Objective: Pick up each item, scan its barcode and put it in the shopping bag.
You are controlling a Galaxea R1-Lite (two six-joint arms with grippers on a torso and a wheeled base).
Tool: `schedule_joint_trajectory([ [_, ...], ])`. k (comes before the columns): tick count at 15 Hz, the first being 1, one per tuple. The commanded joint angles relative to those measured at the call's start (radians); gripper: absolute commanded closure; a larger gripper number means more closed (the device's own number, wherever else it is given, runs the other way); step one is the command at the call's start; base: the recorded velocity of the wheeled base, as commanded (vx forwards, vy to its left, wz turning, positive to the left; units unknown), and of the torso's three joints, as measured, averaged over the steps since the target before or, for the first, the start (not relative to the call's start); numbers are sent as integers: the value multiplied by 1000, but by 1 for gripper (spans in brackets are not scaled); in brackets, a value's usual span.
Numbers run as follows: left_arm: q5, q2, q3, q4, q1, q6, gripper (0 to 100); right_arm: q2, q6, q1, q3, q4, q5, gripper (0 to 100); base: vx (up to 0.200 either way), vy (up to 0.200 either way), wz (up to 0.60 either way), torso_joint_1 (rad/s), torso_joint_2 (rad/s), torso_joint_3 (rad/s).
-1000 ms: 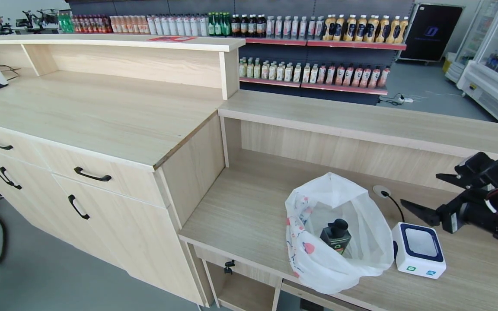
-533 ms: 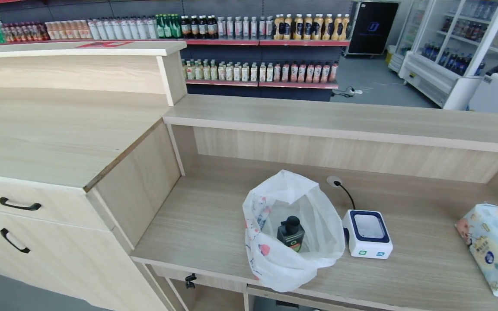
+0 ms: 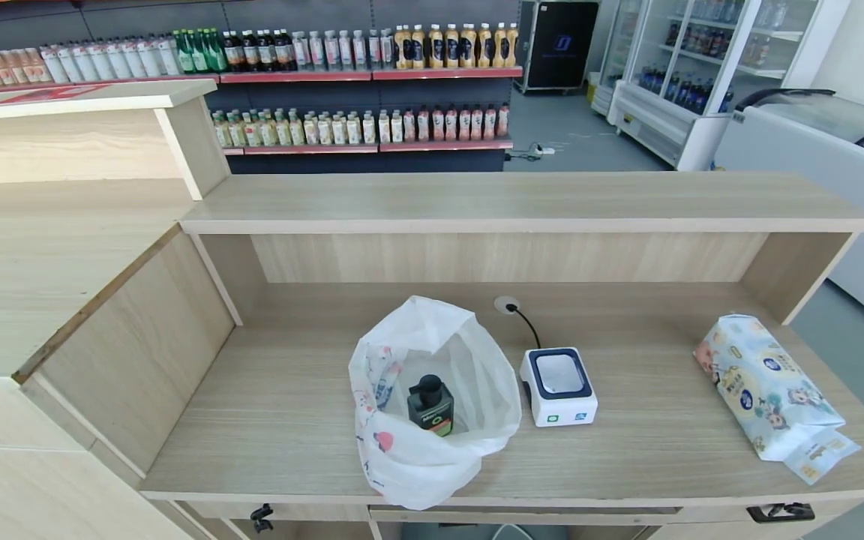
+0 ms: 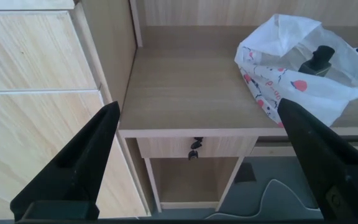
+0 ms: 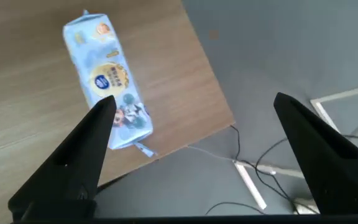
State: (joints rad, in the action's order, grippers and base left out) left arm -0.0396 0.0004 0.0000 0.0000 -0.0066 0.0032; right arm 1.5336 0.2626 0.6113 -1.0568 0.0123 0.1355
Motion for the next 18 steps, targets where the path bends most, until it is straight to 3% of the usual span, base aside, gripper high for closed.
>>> schedule_joint_trajectory([
  [1,0,0,0,0,0,0,0,161,63,-8,-14,-123,211,0,0,0,0,0,0,0],
  [2,-2,1,0,0,0,-2,0,195,113,-8,-25,-135,276,0,0,0,0,0,0,0],
  [6,0,1,0,0,0,0,0,255,188,-11,46,-134,331,0,0,0,0,0,0,0],
  [12,0,1,0,0,0,0,0,246,221,-4,109,-155,335,0,0,0,0,0,0,0],
  [15,0,1,0,0,0,0,0,218,365,47,146,-157,329,0,0,0,0,0,0,0],
  [18,0,1,0,0,0,0,0,177,345,113,173,-184,369,0,0,0,0,0,0,0],
])
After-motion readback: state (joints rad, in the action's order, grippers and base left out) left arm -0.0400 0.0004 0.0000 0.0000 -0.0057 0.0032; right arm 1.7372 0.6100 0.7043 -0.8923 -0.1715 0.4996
